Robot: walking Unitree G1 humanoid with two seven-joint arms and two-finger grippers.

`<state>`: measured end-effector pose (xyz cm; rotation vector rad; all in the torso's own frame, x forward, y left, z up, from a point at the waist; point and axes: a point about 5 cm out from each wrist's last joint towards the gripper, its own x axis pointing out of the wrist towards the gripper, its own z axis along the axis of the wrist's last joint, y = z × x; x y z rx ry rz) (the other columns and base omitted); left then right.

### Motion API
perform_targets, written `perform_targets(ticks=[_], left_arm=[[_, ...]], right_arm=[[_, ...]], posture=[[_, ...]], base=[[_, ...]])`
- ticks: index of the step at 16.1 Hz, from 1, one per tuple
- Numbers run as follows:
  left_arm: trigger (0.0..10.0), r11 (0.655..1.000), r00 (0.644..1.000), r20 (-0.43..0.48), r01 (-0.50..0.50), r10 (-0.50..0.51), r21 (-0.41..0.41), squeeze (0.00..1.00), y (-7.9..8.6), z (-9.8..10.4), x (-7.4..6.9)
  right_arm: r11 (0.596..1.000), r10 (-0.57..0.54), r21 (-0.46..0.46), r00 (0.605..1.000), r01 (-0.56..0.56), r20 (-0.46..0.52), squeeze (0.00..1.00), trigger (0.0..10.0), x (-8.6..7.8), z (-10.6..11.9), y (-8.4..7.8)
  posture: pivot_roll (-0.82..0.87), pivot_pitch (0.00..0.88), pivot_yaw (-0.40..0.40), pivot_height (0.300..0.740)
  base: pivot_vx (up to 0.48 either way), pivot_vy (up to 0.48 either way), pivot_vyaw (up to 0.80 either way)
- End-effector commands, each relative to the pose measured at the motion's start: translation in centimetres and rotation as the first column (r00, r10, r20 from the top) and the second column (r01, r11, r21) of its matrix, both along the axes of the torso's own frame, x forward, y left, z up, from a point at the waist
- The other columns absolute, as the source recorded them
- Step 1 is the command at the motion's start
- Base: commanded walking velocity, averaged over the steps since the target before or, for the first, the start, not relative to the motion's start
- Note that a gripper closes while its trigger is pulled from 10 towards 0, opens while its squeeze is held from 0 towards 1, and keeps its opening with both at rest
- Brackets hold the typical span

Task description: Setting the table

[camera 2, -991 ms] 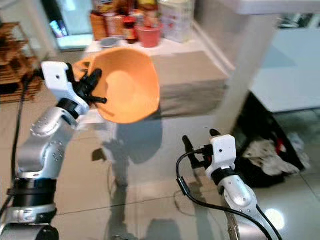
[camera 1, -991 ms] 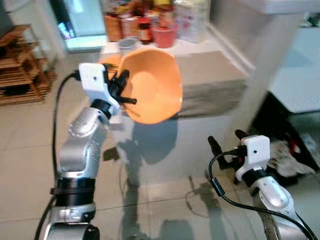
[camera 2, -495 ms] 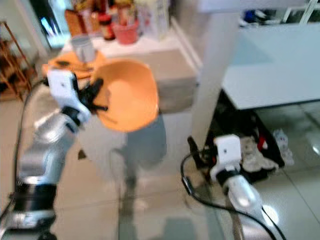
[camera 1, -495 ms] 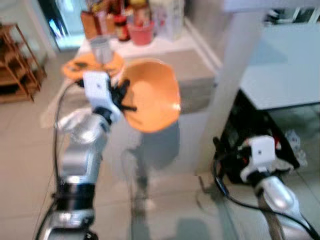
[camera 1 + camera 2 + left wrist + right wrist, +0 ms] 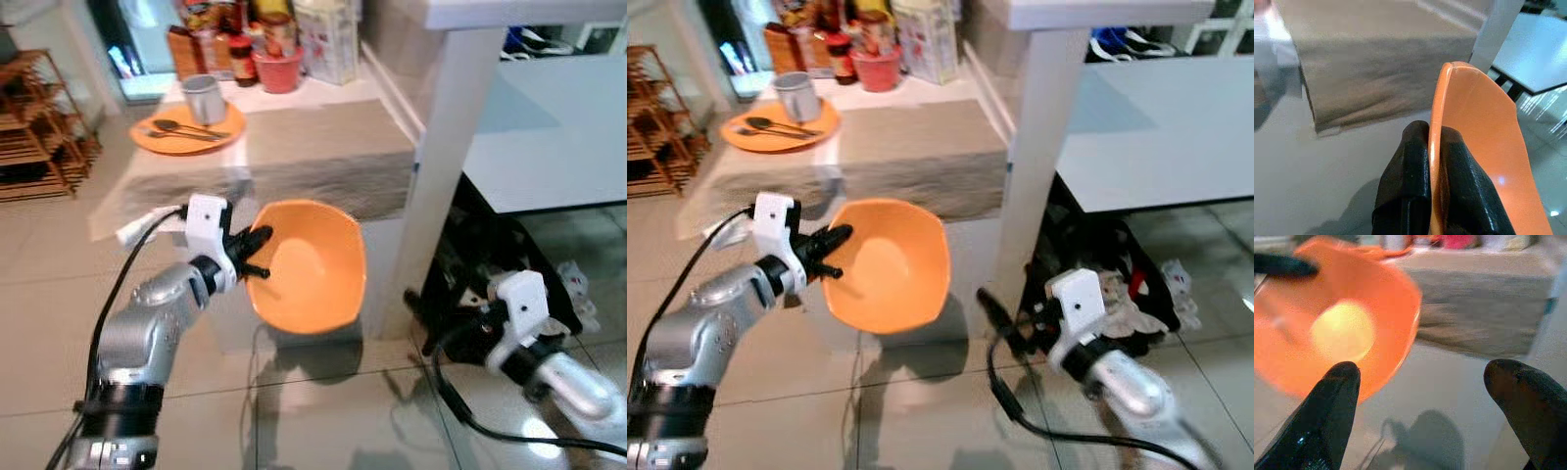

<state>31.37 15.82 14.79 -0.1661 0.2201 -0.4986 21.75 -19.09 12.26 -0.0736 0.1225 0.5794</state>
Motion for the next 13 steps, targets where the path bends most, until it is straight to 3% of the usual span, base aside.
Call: perform_targets(ticks=[1, 3, 5, 13], left_arm=[[0.0, 1.0, 0.999, 0.046, 0.027, -0.026, -0.016, 0.0, -0.2, 1.4, 0.5], [0.0, 0.999, 0.999, 0.034, 0.022, -0.021, -0.035, 0.0, 0.2, 1.7, 0.8], [0.0, 0.994, 0.999, 0.029, 0.042, -0.039, -0.1, 0.0, -0.3, 2.7, 1.1], [0.0, 0.933, 0.974, -0.077, 0.18, -0.214, -0.312, 0.0, -2.5, 2.7, -1.1]], right_arm=[[0.998, 0.055, 0.032, 0.998, -0.054, -0.033, 0.0, 10.0, -0.4, 0.3, 0.0], [0.992, 0.106, 0.082, 0.989, -0.098, -0.101, 0.0, 10.0, -1.0, 0.3, -0.4], [0.986, 0.088, 0.157, 0.983, -0.063, -0.163, 0.0, 10.0, -0.9, -0.3, -1.1], [0.928, 0.036, 0.369, 0.97, 0.056, -0.239, 0.0, 10.0, 0.4, -1.4, -1.4]], posture=[[-0.02, 0.0, 0.066, 0.74], [-0.02, 0.0, 0.06, 0.74], [-0.02, 0.0, 0.059, 0.74], [-0.01, 0.0, 0.056, 0.74]], base=[[0.0, 0.0, 0.0], [0.0, 0.0, 0.0], [0.0, 0.0, 0.0], [0.0, 0.0, 0.0]])
